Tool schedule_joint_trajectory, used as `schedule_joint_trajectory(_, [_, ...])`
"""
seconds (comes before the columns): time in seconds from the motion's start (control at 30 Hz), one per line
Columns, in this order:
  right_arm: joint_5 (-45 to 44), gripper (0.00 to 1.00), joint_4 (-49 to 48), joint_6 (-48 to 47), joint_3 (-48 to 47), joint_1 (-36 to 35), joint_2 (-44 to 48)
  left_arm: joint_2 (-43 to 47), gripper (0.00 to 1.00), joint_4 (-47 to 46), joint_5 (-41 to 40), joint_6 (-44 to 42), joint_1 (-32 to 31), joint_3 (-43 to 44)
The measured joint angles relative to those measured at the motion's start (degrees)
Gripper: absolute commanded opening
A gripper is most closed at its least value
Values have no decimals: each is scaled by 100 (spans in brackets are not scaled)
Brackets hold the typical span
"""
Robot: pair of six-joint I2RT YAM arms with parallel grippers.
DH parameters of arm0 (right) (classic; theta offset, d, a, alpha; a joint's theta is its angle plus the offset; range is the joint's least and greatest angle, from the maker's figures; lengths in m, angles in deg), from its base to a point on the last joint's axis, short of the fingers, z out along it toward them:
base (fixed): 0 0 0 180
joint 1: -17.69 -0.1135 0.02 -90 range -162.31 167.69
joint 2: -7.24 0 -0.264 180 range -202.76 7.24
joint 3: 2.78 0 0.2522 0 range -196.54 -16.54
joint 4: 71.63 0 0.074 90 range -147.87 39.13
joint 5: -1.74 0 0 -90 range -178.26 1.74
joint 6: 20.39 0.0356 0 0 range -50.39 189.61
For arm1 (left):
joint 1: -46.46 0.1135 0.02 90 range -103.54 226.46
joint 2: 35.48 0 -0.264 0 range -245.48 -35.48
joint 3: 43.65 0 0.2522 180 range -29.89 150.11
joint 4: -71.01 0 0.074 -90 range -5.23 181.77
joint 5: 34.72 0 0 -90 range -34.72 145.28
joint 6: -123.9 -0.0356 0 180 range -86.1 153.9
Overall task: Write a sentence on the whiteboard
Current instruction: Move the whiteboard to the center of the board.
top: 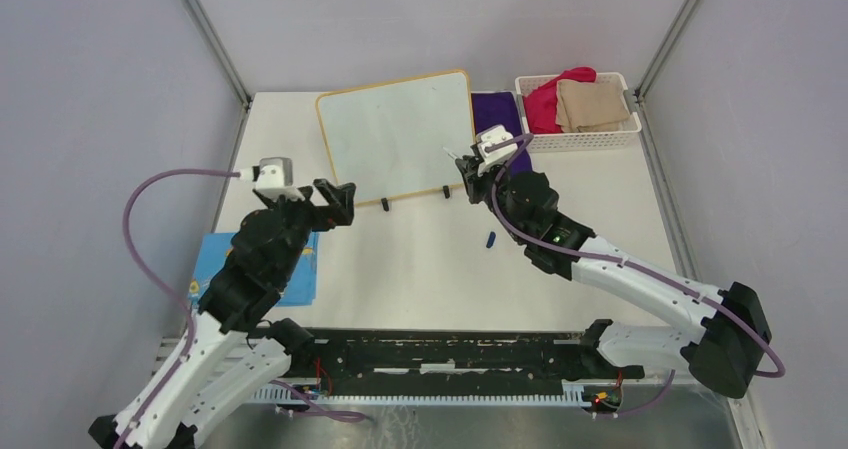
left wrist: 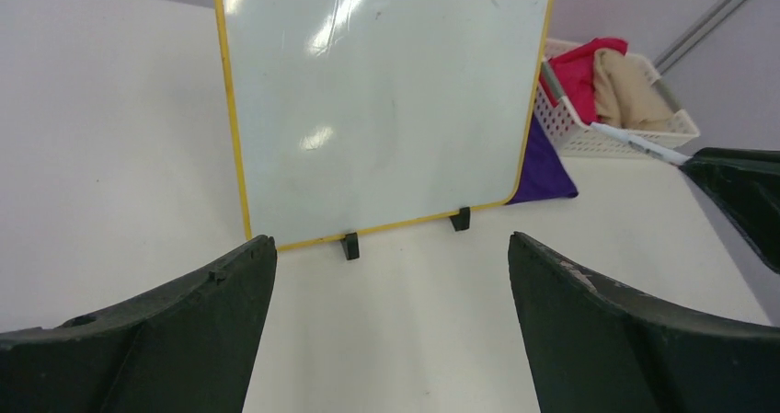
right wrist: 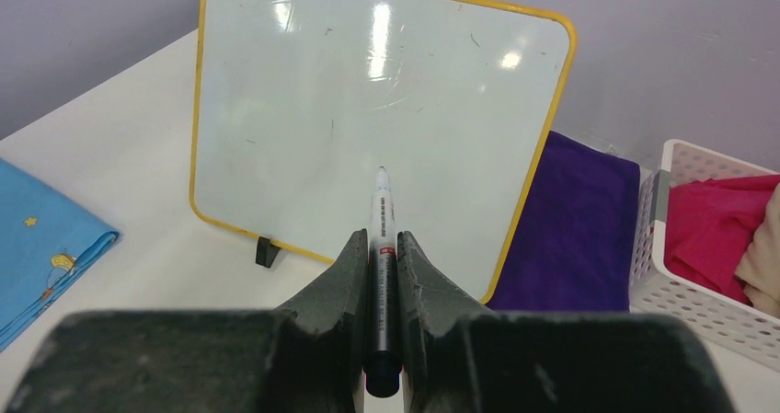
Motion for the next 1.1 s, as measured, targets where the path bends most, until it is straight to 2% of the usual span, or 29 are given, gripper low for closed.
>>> schedule_joint_trajectory(0.23, [-400, 0, -409, 319, 470, -7, 15, -1788, 100, -15, -35, 46, 35, 243])
schedule_joint_trajectory(0.43, [-813, 0, -404, 822, 874, -7, 142, -2669, 97, -7, 245, 474, 63, 247])
schedule_joint_trajectory(0.67, [-920, 0, -299, 1005, 1213, -9, 699, -3670, 89, -79, 350, 1128, 52, 245])
schedule_joint_trajectory(0.8, [-938, 0, -227, 1012, 1300, -17, 1128, -4100, 84, -479, 175, 1440, -42, 175])
schedule_joint_trajectory(1.1, [-933, 0, 61, 1001, 1506, -17, 1976, -5534, 74, -1429, -356, 1526, -184, 76])
